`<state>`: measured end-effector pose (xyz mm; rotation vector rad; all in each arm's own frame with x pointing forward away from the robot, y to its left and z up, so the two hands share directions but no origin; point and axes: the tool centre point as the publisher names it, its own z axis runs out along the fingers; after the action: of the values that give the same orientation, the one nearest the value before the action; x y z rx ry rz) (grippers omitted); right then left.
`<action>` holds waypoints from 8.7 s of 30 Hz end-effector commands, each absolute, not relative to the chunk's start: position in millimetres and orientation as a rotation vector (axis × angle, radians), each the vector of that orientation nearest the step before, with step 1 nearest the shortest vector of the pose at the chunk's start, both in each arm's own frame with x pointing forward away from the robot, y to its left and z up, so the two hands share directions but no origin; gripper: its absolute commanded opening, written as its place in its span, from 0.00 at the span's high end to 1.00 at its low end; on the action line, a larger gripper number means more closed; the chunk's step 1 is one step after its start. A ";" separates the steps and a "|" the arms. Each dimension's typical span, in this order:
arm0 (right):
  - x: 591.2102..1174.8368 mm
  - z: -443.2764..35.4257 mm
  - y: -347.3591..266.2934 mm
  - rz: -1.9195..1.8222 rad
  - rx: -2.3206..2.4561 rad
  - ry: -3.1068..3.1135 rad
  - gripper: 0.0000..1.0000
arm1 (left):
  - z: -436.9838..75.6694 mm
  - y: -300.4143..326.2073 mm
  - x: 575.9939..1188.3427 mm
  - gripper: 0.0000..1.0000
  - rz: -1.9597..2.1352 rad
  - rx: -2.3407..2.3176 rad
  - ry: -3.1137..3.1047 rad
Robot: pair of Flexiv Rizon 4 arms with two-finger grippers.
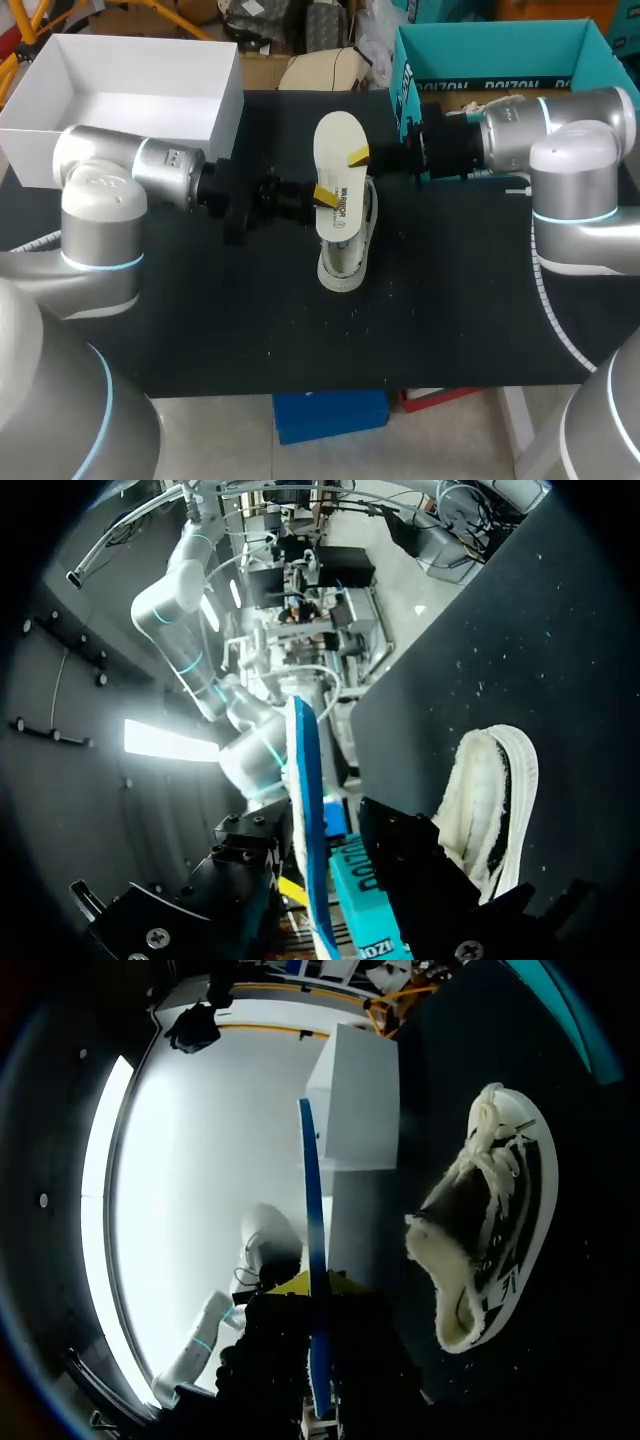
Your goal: Take the shoe out of the shoebox, open the shoe tongue, remove and reinsert the insole, then place the shoe into the shoebox
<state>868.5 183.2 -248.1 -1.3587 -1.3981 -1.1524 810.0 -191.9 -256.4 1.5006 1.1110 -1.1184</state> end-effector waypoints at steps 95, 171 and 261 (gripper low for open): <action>868.5 -248.3 184.3 -1.153 -1.361 -1.398 1.00 | -150.9 -203.5 800.7 0.00 -0.129 2.084 1.968; 868.5 -248.3 184.3 -1.153 -1.361 -1.398 1.00 | -175.5 -200.6 817.0 0.00 -0.101 2.134 2.025; 868.5 -248.3 184.3 -1.153 -1.361 -1.398 1.00 | -264.5 -121.1 818.9 0.00 -1.187 1.056 1.197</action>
<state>868.5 183.3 -248.0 -1.3589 -1.3981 -1.1527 811.9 -113.1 -262.1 1.0523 1.2008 -1.1852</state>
